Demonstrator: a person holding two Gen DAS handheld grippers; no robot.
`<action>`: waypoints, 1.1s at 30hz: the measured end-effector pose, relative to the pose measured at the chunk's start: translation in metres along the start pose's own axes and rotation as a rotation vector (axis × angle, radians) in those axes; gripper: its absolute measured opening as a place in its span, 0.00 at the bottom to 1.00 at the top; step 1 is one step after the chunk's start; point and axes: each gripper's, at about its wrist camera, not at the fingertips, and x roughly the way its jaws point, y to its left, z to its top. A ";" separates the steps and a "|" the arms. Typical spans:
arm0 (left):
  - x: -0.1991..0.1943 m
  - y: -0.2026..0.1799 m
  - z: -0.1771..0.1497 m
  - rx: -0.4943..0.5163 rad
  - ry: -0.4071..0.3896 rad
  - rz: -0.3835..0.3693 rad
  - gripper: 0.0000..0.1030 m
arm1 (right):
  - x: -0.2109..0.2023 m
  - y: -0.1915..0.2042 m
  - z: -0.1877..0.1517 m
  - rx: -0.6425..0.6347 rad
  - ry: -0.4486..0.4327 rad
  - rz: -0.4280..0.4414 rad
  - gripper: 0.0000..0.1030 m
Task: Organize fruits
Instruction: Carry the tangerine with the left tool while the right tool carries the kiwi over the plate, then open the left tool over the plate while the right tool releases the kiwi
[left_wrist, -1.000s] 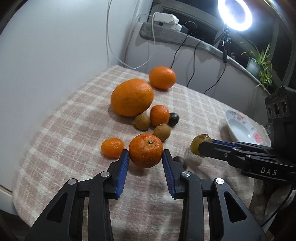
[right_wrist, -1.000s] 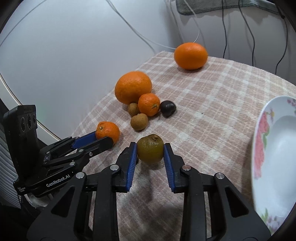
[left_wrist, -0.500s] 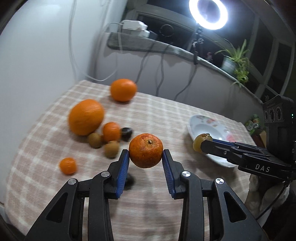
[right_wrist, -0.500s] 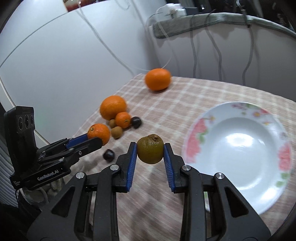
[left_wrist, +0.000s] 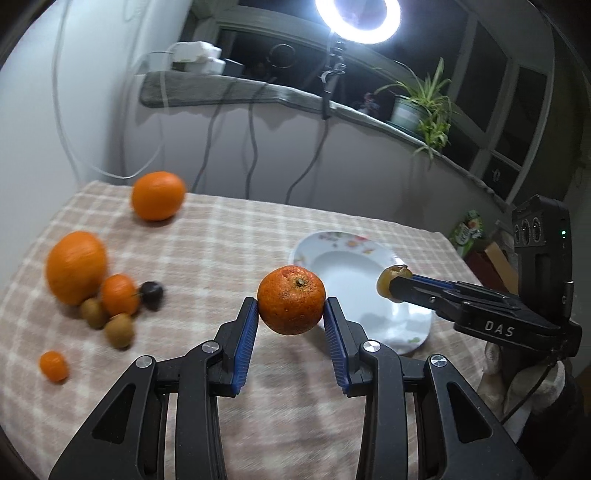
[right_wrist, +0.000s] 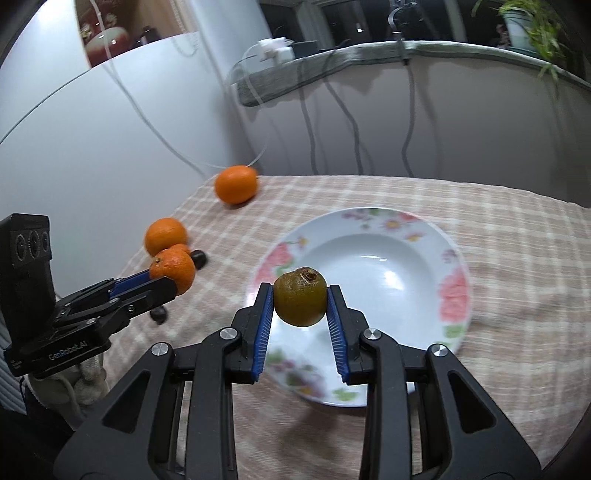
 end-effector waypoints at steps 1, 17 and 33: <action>0.003 -0.004 0.001 0.006 0.002 -0.006 0.34 | 0.000 -0.004 0.000 0.001 -0.002 -0.015 0.30; 0.063 -0.047 0.003 0.098 0.110 -0.062 0.34 | 0.009 -0.045 -0.002 -0.012 0.025 -0.164 0.30; 0.069 -0.049 0.002 0.124 0.138 -0.032 0.35 | 0.019 -0.042 0.000 -0.030 0.041 -0.189 0.30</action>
